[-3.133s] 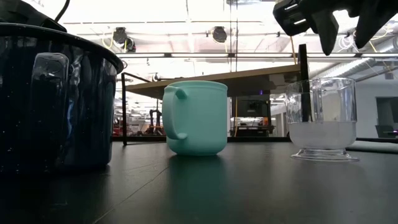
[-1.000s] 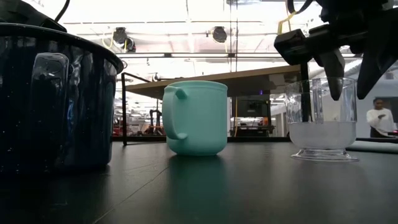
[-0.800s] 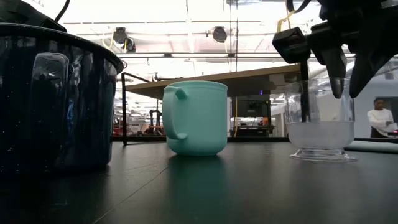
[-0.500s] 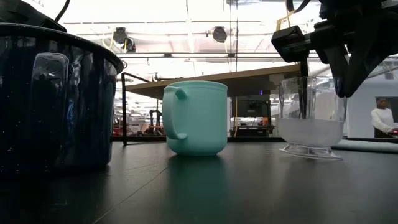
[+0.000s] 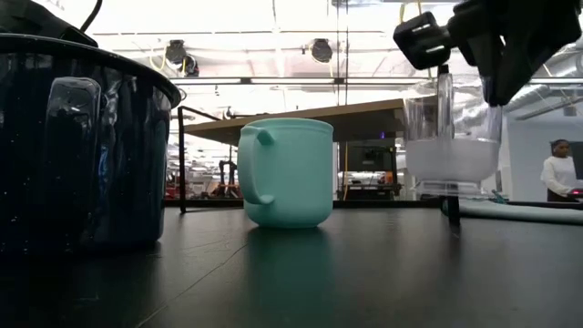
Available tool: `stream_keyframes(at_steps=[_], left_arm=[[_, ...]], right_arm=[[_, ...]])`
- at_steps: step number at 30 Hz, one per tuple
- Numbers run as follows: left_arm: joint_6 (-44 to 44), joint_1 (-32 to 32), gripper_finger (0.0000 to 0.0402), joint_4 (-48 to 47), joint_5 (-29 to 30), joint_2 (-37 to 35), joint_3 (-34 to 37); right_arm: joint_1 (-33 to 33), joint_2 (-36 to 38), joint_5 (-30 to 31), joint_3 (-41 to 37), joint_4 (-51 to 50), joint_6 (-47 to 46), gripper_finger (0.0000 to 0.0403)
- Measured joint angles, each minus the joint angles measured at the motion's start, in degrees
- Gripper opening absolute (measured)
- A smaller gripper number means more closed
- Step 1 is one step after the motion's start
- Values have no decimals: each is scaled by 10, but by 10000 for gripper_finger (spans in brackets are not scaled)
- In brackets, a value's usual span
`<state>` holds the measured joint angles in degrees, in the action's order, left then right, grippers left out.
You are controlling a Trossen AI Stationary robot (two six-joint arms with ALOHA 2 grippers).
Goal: Stack small to large cups/mugs on shelf
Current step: Put the transparent mug on the shelf
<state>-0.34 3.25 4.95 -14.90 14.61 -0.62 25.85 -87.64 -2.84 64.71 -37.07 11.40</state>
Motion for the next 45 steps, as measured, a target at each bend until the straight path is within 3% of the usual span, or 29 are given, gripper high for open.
stream_keyframes(at_steps=[10,26,39,45], left_arm=[[0,0,33,0,0,0,0],[1,0,33,0,0,0,0],[-2,0,33,-1,0,0,0],[-4,0,33,0,0,0,0]], right_arm=[[0,14,0,23,-31,-14,0],[8,132,13,23,-53,-75,0],[47,145,13,12,-64,-108,0],[47,165,43,-9,-66,-127,0]])
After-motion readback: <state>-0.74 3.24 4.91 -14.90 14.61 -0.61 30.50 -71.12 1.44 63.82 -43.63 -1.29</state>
